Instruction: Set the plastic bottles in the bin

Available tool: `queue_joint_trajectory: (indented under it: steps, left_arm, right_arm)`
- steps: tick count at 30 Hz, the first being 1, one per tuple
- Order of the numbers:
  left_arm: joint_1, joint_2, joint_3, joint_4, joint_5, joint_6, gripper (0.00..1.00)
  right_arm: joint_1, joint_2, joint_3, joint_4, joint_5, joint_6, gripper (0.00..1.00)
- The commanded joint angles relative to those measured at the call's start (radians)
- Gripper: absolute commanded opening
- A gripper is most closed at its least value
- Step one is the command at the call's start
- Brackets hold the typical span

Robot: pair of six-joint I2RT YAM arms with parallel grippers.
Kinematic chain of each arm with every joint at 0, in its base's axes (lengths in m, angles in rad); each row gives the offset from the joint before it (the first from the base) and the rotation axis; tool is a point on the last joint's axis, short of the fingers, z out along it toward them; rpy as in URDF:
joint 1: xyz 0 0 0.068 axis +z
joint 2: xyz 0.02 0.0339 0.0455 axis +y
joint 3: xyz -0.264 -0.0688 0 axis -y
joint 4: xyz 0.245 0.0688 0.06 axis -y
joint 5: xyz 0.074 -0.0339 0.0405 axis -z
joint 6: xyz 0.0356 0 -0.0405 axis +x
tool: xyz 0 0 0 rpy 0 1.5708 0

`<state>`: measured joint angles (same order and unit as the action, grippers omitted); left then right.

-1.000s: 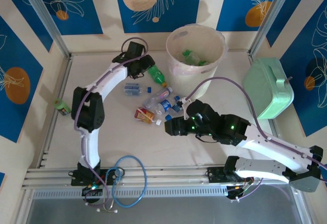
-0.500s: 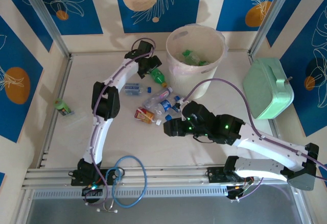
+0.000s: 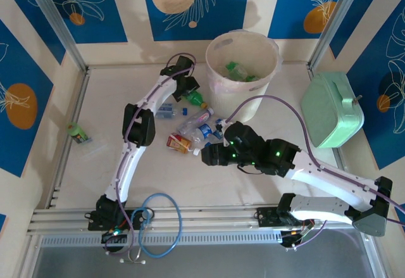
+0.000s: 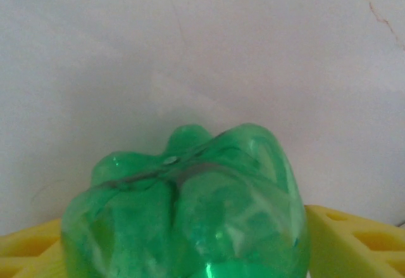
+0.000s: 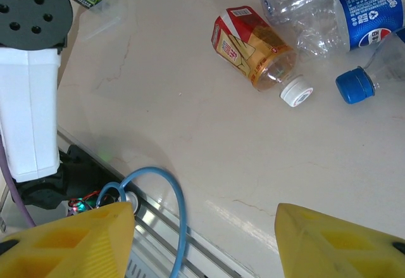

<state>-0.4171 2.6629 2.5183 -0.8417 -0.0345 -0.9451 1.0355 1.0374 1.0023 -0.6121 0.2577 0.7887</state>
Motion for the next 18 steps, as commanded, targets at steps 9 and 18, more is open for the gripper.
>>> queue_joint_trajectory:
  steps: [9,18]
  left_arm:
    - [-0.005,-0.145,-0.15,-0.097,-0.136,0.118,0.59]
    - [0.005,-0.465,-0.445,0.105,-0.082,0.123,0.53]
  right_arm:
    - [-0.018,-0.026,0.01,0.018,-0.023,-0.016,0.61]
    - [-0.027,-0.057,0.015,0.032,-0.016,-0.011,0.61]
